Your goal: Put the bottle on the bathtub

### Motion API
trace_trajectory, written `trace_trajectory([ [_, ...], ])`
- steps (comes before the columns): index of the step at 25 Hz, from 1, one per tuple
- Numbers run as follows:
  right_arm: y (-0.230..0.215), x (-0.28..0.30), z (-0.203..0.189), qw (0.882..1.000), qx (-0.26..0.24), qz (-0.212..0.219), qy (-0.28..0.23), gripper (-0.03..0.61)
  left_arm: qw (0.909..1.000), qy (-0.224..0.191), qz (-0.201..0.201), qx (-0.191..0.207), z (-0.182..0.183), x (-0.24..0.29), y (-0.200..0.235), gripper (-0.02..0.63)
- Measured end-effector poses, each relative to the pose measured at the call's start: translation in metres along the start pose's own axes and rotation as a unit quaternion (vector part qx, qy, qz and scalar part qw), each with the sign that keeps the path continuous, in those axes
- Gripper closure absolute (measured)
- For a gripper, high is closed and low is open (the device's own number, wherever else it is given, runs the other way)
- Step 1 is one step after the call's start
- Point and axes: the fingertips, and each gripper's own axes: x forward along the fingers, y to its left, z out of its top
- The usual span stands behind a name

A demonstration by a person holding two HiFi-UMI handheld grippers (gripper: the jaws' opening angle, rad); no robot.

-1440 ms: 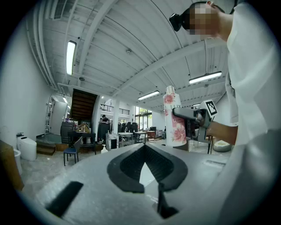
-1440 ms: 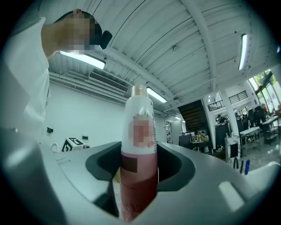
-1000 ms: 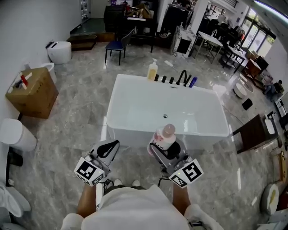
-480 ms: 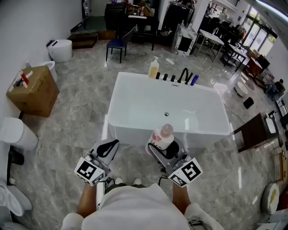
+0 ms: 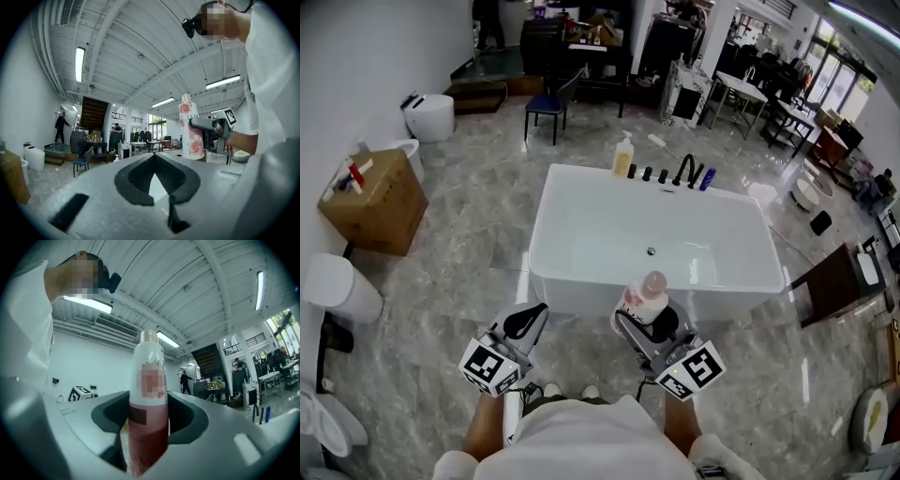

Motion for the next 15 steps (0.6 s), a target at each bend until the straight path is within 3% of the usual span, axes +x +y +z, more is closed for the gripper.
trace_trajectory([
  [15, -0.011, 0.016, -0.006, 1.000, 0.017, 0.022, -0.007, 0.334, 0.9999, -0.005, 0.014, 0.000, -0.003, 0.003, 0.012, 0.612],
])
